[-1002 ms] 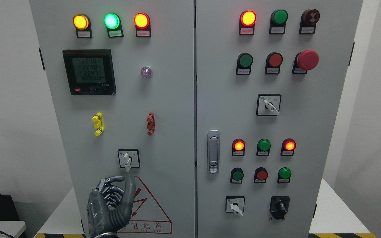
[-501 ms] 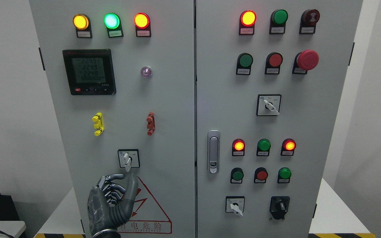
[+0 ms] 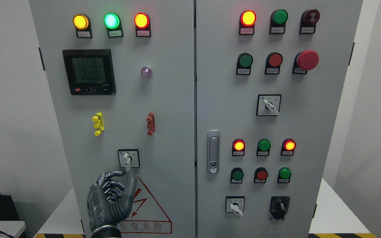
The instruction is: Turn on light switch 1
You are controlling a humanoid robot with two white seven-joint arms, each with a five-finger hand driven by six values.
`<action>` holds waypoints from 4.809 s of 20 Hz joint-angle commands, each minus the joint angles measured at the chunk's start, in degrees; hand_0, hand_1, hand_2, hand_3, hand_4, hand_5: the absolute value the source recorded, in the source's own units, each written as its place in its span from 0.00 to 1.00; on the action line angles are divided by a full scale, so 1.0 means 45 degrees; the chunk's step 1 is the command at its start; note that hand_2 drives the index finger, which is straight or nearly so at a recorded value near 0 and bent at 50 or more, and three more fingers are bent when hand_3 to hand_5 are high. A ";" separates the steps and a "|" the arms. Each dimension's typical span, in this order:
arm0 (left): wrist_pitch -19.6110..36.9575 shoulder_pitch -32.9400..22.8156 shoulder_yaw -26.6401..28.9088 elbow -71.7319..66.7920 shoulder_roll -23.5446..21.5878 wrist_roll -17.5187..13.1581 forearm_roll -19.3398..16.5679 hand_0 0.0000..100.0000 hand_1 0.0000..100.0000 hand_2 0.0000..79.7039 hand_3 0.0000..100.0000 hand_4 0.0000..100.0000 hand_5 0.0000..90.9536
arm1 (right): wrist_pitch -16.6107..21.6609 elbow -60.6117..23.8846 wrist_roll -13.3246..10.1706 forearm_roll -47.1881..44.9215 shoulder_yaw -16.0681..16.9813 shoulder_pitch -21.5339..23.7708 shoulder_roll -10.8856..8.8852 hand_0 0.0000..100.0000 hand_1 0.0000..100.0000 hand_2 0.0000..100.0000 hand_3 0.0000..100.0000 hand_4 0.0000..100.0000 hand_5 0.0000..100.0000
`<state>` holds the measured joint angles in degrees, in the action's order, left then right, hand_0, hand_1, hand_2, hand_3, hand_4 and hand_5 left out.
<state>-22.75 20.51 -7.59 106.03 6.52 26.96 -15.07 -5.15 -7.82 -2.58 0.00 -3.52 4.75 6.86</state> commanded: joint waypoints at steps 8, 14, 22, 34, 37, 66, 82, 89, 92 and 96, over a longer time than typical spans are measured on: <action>-0.0197 0.0442 0.0026 0.0031 0.0017 0.0005 0.0048 0.22 0.46 0.59 0.81 0.91 0.96 | -0.0008 0.0000 0.0006 -0.0234 0.0000 0.0000 0.0000 0.12 0.39 0.00 0.00 0.00 0.00; -0.0588 0.0638 0.0026 0.0011 0.0016 0.0005 0.0088 0.22 0.45 0.59 0.81 0.91 0.96 | -0.0008 0.0000 0.0006 -0.0215 0.0000 0.0000 0.0000 0.12 0.39 0.00 0.00 0.00 0.00; -0.0822 0.0775 0.0026 0.0011 0.0017 0.0005 0.0381 0.23 0.43 0.60 0.81 0.91 0.96 | -0.0008 0.0000 0.0006 -0.0234 0.0000 0.0000 0.0000 0.12 0.39 0.00 0.00 0.00 0.00; -0.1311 0.1028 0.0026 0.0031 0.0036 0.0005 0.0400 0.24 0.41 0.63 0.81 0.91 0.96 | -0.0008 0.0000 0.0006 -0.0234 0.0000 0.0000 0.0000 0.12 0.39 0.00 0.00 0.00 0.00; -0.1427 0.1029 0.0026 0.0031 0.0017 0.0005 0.0400 0.25 0.39 0.63 0.81 0.91 0.96 | -0.0008 0.0000 0.0006 -0.0234 0.0000 0.0000 0.0000 0.12 0.39 0.00 0.00 0.00 0.00; -0.2423 0.1282 -0.0013 0.0089 0.0036 -0.0053 0.0439 0.29 0.35 0.66 0.81 0.91 0.96 | -0.0008 0.0000 0.0006 -0.0215 0.0000 0.0000 0.0000 0.12 0.39 0.00 0.00 0.00 0.00; -0.2775 0.1497 -0.0013 0.0089 0.0036 -0.0053 0.0439 0.31 0.34 0.67 0.82 0.91 0.95 | -0.0008 0.0000 0.0006 -0.0234 0.0000 0.0000 0.0000 0.12 0.39 0.00 0.00 0.00 0.00; -0.2814 0.1497 -0.0052 0.0089 0.0036 -0.0073 0.0420 0.32 0.33 0.67 0.82 0.91 0.95 | -0.0008 0.0000 0.0006 -0.0234 0.0000 0.0000 0.0000 0.12 0.39 0.00 0.00 0.00 0.00; -0.2873 0.1556 -0.0052 0.0070 0.0036 -0.0092 0.0400 0.31 0.34 0.67 0.82 0.91 0.95 | -0.0008 0.0000 0.0006 -0.0234 0.0000 0.0000 0.0000 0.12 0.39 0.00 0.00 0.00 0.00; -0.2873 0.1595 -0.0052 0.0070 0.0036 -0.0112 0.0381 0.31 0.36 0.67 0.82 0.91 0.95 | -0.0008 0.0000 0.0006 -0.0215 0.0000 0.0000 0.0000 0.12 0.39 0.00 0.00 0.00 0.00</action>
<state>-35.62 27.43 -7.75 106.40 6.68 26.59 -13.24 -5.15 -7.82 -2.57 0.00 -3.52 4.75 6.86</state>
